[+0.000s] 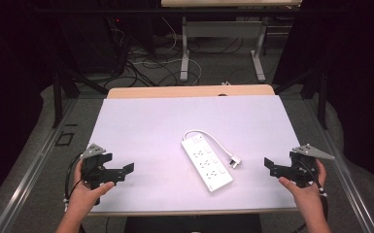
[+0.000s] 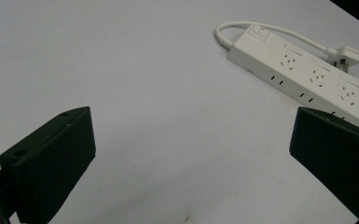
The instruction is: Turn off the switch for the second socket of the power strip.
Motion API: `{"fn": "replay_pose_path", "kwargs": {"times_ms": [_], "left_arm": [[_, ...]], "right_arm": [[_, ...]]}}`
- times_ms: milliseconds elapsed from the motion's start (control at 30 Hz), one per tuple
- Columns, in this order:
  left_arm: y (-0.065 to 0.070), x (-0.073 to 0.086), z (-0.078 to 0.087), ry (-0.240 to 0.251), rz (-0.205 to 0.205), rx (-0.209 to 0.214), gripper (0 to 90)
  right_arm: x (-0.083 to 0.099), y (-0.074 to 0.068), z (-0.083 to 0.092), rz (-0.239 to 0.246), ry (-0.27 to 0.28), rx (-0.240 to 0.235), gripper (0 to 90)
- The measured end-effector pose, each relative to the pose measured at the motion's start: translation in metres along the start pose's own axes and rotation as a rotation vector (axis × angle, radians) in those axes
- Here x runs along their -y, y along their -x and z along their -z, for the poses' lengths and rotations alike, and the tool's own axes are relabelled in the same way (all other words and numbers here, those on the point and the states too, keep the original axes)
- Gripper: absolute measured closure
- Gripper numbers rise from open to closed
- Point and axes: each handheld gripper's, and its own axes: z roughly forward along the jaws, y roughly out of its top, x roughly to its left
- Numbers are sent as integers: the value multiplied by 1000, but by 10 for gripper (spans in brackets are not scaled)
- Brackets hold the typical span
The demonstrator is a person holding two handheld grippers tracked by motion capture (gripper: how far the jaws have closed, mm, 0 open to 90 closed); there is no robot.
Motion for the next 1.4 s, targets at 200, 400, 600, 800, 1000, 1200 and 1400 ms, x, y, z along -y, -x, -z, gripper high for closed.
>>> {"fn": "replay_pose_path", "kwargs": {"times_ms": [200, 400, 600, 800, 1000, 1200, 1400], "left_arm": [[-8, 1, 11, 24, 11, -32, 3], [-10, 1, 19, 49, 27, -47, 4], [-10, -1, 23, 50, 18, -41, 5], [-9, -2, 22, 51, 26, -43, 5], [-6, -3, 23, 56, 22, -46, 8], [-6, -4, 25, 64, 17, -43, 8], [-6, -3, 25, 67, 20, -47, 12]], "right_arm": [[-4, -6, 2, 20, 0, -16, 44], [-5, -12, 0, 28, -9, -39, 79], [-11, -18, -1, 45, -16, -50, 79], [-23, -25, -1, 81, -42, -63, 76], [-33, -32, -1, 102, -58, -82, 82], [-41, -38, -2, 118, -69, -94, 128], [-49, -42, -5, 138, -72, -86, 150]]}}
